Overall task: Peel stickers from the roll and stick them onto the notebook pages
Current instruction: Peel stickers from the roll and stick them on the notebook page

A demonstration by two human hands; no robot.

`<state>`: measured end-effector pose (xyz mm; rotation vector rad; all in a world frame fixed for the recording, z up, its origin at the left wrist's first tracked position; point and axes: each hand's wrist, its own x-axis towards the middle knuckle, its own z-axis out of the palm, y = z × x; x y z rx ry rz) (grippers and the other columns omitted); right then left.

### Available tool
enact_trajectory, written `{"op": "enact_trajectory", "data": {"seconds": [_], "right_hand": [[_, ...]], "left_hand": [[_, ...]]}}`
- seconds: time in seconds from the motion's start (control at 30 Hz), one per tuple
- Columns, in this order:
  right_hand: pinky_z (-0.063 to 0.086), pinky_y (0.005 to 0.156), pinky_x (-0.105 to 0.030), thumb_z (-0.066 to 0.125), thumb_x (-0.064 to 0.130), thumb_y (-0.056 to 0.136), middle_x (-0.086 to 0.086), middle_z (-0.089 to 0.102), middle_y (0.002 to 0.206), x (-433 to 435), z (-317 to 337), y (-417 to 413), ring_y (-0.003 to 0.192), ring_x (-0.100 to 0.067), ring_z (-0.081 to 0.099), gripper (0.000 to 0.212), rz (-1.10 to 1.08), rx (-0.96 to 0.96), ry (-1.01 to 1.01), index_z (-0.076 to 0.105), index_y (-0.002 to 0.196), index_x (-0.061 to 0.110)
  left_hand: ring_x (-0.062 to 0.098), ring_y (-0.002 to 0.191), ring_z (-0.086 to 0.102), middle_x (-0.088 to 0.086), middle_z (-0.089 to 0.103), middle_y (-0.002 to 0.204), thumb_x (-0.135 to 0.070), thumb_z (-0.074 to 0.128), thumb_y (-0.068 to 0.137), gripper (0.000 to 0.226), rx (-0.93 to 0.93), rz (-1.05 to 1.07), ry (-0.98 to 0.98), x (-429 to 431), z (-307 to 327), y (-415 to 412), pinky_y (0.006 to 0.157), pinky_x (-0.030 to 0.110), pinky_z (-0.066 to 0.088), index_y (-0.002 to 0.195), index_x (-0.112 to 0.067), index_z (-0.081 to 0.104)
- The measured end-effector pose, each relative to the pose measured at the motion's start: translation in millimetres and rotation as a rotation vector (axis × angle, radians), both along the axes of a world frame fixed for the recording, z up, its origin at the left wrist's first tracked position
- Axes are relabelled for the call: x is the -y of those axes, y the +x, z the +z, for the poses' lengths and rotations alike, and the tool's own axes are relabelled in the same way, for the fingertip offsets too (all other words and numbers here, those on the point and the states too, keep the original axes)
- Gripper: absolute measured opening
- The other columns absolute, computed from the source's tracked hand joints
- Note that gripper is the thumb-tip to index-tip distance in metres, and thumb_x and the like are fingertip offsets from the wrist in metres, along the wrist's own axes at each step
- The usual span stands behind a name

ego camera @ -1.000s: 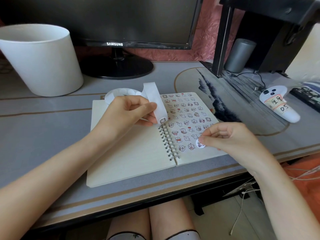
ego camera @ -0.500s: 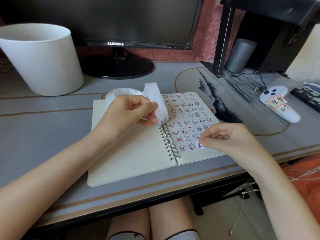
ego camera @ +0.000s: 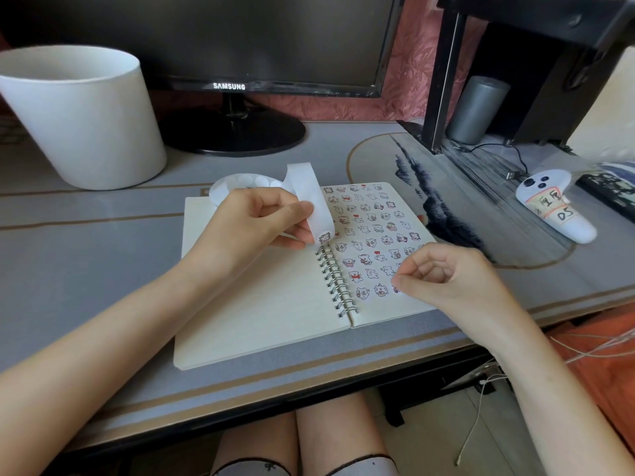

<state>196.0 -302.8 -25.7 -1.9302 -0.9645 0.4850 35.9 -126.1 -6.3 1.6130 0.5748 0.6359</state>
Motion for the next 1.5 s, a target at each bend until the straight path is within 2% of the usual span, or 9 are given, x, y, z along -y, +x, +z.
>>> {"op": "enact_trajectory", "data": {"seconds": [0.13,0.3,0.47,0.6,0.67,0.8,1.07,1.33,1.5], "right_hand": [[0.035,0.054,-0.018,0.081,0.018,0.069,0.013,0.056,0.052,2.7,-0.7,1.6,0.049,-0.002,0.041,0.012,0.004,0.013,-0.002,0.069,0.066,0.02],[0.039,0.061,-0.025,0.08,0.015,0.07,0.007,0.059,0.066,2.3,-0.3,3.3,0.051,-0.003,0.044,0.023,-0.012,-0.003,0.014,0.063,0.082,0.024],[0.037,0.059,-0.018,0.074,0.01,0.078,0.005,0.061,0.069,1.6,-2.8,5.3,0.055,-0.004,0.045,0.015,-0.019,0.017,0.004,0.064,0.077,0.022],[0.04,0.065,-0.024,0.072,0.019,0.08,0.004,0.063,0.072,1.2,-2.7,5.0,0.065,-0.011,0.05,0.007,-0.054,0.019,0.029,0.065,0.079,0.022],[0.041,0.065,-0.025,0.076,0.025,0.076,0.005,0.063,0.071,-0.2,-2.5,3.5,0.063,-0.007,0.051,0.012,-0.069,0.008,0.034,0.066,0.08,0.021],[0.035,0.057,-0.021,0.08,0.021,0.07,0.006,0.058,0.068,-2.5,-3.2,-0.1,0.047,0.001,0.043,0.019,-0.071,0.035,0.021,0.064,0.079,0.02],[0.041,0.064,-0.026,0.076,0.021,0.075,0.009,0.061,0.068,0.4,-2.7,1.6,0.058,-0.009,0.046,0.012,-0.059,0.018,0.033,0.065,0.079,0.023],[0.04,0.06,-0.013,0.075,0.007,0.077,0.001,0.059,0.077,6.2,0.9,8.3,0.059,-0.006,0.047,0.018,0.03,-0.044,-0.018,0.065,0.087,0.018],[0.042,0.066,-0.024,0.081,0.012,0.07,-0.001,0.06,0.077,5.5,1.3,6.7,0.06,-0.01,0.048,0.023,0.039,-0.066,-0.008,0.065,0.085,0.02]], "left_hand": [[0.01,0.061,0.067,0.001,0.07,0.063,-0.008,0.057,0.091,0.019,0.001,-0.005,-0.006,0.4,0.3,0.2,0.065,0.021,0.057,0.074,-0.002,0.064],[0.009,0.06,0.067,0.0,0.07,0.062,-0.008,0.057,0.091,0.019,0.003,-0.002,-0.01,0.6,0.6,0.2,0.063,0.02,0.057,0.075,-0.001,0.064],[0.01,0.061,0.067,0.002,0.07,0.063,-0.009,0.058,0.091,0.019,0.003,-0.001,-0.008,0.7,1.0,-0.4,0.063,0.02,0.057,0.076,0.0,0.064],[0.009,0.059,0.067,0.0,0.069,0.061,-0.008,0.057,0.091,0.02,0.006,-0.004,-0.01,1.8,2.0,-0.4,0.062,0.019,0.056,0.073,-0.002,0.064],[0.009,0.059,0.067,0.0,0.068,0.06,-0.008,0.057,0.091,0.02,0.008,-0.001,-0.007,1.8,1.9,-0.5,0.063,0.02,0.057,0.073,-0.001,0.063],[0.009,0.059,0.067,0.0,0.068,0.061,-0.009,0.058,0.091,0.02,0.007,0.0,-0.007,1.6,1.5,-0.6,0.063,0.02,0.057,0.074,-0.001,0.064],[0.01,0.06,0.067,0.001,0.069,0.062,-0.009,0.058,0.091,0.02,0.01,-0.001,-0.008,1.2,1.1,-0.5,0.062,0.02,0.056,0.074,-0.001,0.063],[0.01,0.06,0.067,0.0,0.07,0.062,-0.009,0.057,0.091,0.019,0.02,-0.004,-0.01,0.7,1.2,-0.3,0.062,0.02,0.057,0.074,-0.003,0.064],[0.01,0.06,0.067,0.0,0.07,0.063,-0.009,0.056,0.092,0.019,0.033,-0.008,-0.007,0.7,0.9,-0.5,0.063,0.021,0.057,0.076,-0.001,0.063]]}}
